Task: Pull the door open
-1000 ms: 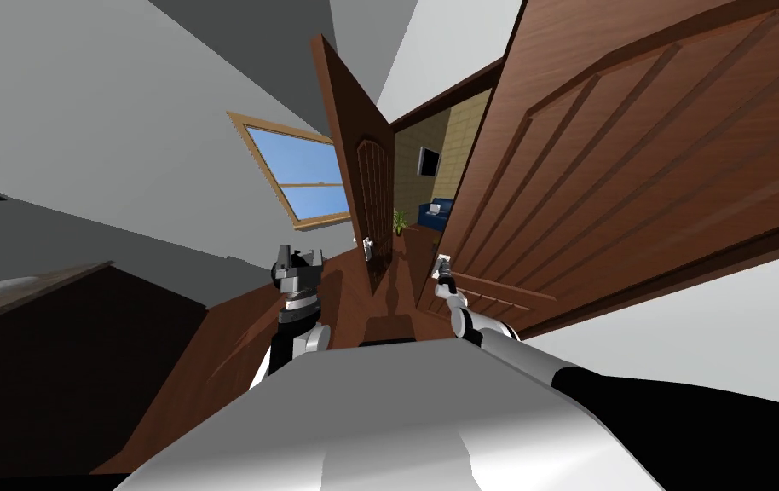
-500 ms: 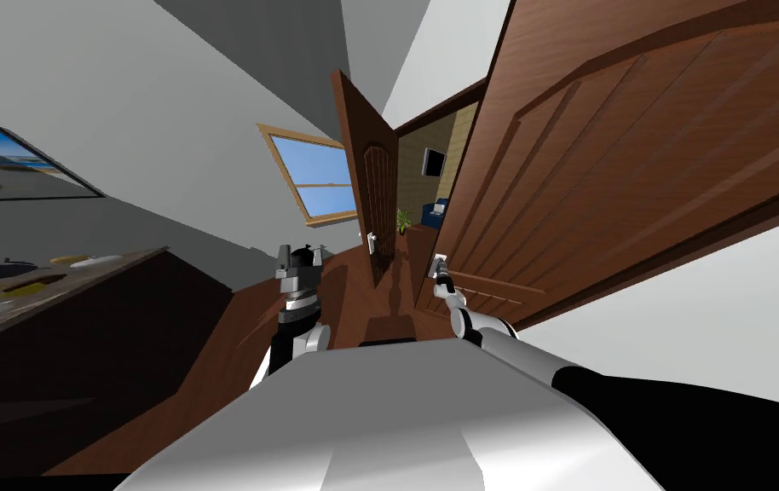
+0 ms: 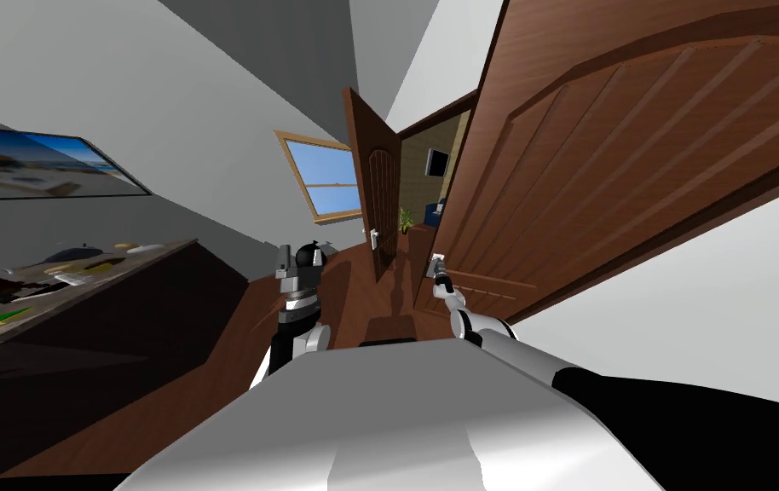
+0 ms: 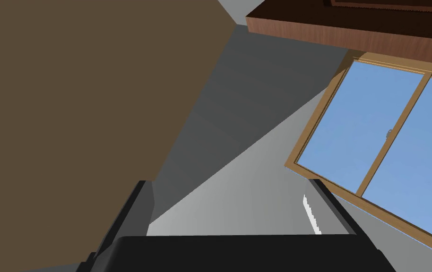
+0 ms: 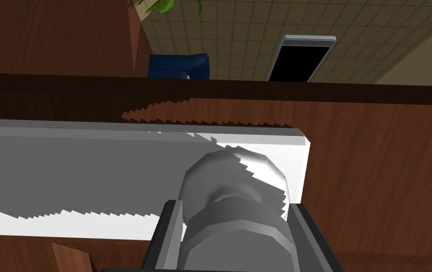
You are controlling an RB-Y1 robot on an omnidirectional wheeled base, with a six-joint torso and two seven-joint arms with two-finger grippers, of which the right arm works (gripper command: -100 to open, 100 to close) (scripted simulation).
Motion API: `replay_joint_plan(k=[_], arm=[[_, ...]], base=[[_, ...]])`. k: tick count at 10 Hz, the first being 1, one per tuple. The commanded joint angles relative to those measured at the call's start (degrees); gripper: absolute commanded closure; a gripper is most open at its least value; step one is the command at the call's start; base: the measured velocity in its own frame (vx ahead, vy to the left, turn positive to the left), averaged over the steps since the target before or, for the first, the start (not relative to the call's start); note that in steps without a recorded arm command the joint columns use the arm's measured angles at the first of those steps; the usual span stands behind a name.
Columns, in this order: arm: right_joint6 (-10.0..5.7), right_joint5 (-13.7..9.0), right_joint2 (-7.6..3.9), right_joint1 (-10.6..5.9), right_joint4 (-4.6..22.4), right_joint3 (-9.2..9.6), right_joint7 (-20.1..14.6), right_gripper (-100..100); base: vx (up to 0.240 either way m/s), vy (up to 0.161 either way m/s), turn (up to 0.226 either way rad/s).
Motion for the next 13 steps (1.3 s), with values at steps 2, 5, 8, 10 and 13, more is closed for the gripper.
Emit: replay_joint_plan(k=[2,5,8,10,13], arm=[[-0.29,0.46,-0.14,-0.06,0.46,1.52,-1.28,100],[-0.42,1.10,-0.34,-0.08,0.40,3.64,-3.05,100],[-0.52,1.61,-0.50,-0.09,0.36,5.38,-4.51,100],[-0.65,1.68,-0.58,-0.18,0.47,5.59,-4.68,100],[-0.68,2.26,-0.60,-0.04,0.46,7.26,-6.12,100]], base=[[-0.174,-0.047,0.085],[-0.218,-0.070,0.108],[-0.203,-0.074,0.093],[-0.154,-0.028,0.044],[-0.172,-0.044,0.070]])
